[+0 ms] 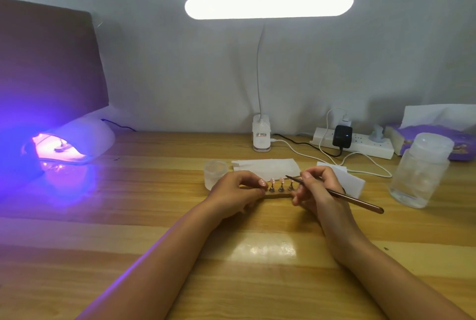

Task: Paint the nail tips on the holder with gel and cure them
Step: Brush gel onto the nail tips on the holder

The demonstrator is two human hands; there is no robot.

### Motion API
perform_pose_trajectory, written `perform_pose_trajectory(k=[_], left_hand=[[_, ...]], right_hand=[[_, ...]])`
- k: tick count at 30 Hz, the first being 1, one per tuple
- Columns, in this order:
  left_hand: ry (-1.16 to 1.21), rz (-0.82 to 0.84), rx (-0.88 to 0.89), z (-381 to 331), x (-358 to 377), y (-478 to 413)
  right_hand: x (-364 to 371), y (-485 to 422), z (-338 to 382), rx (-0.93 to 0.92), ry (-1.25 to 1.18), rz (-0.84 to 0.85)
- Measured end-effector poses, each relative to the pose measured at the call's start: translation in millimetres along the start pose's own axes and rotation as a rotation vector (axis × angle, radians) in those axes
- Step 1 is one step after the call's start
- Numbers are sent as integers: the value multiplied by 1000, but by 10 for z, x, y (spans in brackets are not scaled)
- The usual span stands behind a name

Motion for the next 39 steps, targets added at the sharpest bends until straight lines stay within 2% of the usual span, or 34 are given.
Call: perform_pose_trajectory(k=[9, 13, 17, 26, 32, 39], left_hand=[[41, 54, -5, 2, 9, -14], [-151, -126, 114, -142, -78, 15], [-414, -182, 185, -279, 42, 27], [-451, -250, 250, -349, 79, 71], [-640, -332, 333, -469, 132, 176], [-690, -306, 330, -476, 169, 171]], right_hand=[[-36, -22, -75, 52, -68, 14], [-47, -37, -92, 55, -121, 10], [-48, -38, -97, 52, -135, 11], [-20, -26, -62, 29, -136, 28], [-12, -14, -49, 47, -143, 42], [9, -4, -27, 47, -158, 48]])
Point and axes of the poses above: each hand's wrist, its own y-axis away from the middle knuckle, its own x-axis out of the palm, z = x × y, the point moved 9 cm from there along -y, towards the middle knuckle, and after that the axes turned 8 degrees about z, right-handed, at the moved point
